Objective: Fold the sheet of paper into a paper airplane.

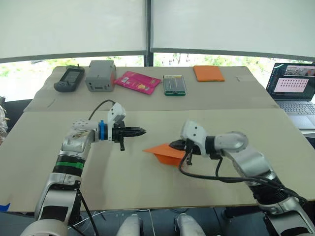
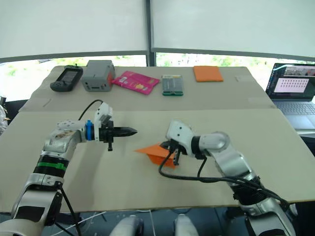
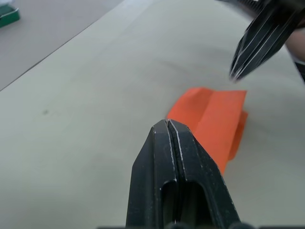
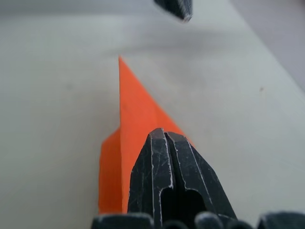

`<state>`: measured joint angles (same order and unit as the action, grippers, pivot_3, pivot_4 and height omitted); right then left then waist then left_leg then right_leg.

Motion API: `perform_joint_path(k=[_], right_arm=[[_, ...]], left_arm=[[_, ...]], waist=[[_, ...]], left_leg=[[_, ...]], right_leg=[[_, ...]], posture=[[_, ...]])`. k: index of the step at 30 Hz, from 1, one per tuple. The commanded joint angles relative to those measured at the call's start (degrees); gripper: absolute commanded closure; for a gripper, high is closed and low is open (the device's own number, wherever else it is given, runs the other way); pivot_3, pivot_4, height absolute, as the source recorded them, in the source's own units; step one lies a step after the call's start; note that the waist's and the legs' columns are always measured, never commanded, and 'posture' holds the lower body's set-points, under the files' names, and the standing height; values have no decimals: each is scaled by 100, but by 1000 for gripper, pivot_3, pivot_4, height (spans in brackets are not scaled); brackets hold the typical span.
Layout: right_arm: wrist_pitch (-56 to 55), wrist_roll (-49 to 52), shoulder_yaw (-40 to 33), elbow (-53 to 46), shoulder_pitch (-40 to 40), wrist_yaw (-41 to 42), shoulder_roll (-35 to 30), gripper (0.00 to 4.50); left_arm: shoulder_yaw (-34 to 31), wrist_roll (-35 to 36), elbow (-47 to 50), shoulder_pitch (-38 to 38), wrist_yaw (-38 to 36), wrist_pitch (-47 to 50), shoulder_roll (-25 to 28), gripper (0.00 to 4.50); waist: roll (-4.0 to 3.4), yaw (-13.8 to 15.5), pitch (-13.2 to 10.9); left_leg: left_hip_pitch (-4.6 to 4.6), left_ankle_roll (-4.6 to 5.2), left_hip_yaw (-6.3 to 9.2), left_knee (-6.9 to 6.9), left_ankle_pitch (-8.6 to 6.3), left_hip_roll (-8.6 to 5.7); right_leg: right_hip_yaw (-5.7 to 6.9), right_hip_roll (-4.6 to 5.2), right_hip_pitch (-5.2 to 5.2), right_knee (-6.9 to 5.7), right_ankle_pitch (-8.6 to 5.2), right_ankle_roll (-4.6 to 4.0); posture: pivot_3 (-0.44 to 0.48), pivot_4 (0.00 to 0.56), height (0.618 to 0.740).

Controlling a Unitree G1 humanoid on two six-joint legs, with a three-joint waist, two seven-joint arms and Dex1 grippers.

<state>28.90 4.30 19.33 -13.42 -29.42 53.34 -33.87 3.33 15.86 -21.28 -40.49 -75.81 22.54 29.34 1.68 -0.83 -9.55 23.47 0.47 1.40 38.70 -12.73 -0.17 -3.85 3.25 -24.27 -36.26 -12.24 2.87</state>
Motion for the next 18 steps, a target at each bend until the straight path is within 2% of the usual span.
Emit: perform_joint_path(k=[1,3,12,18], right_arm=[[-444,-89,69,10,213,-95,116,4500],[-632,-259,243,105,402,-19,19,4500],[-780,-203,61,490,855,-255,180,4500],[-759,-202,38,464,881,-288,196,4500]], left_arm=[[191,-6,190,24,44,-58,-102,4477],[380,-124,110,80,41,-251,-177,4477],[727,-214,-89,580,120,-647,-513,4477],[925,-548,-274,874,199,-1107,-455,4477]], waist=[[0,-1,0],[1,-3,0],[1,-19,-1],[1,-18,-1]], left_leg=[[2,0,1,0,0,-1],[3,0,3,-1,0,-1],[-18,1,-2,4,0,10],[-17,1,-2,3,0,10]], right_leg=[[0,-2,-1,2,0,0],[0,-4,-3,0,1,-1],[0,-14,8,-2,1,1],[-1,-14,8,-1,6,-8]], posture=[[0,150,740],[0,150,740],[0,150,740],[0,150,740]])
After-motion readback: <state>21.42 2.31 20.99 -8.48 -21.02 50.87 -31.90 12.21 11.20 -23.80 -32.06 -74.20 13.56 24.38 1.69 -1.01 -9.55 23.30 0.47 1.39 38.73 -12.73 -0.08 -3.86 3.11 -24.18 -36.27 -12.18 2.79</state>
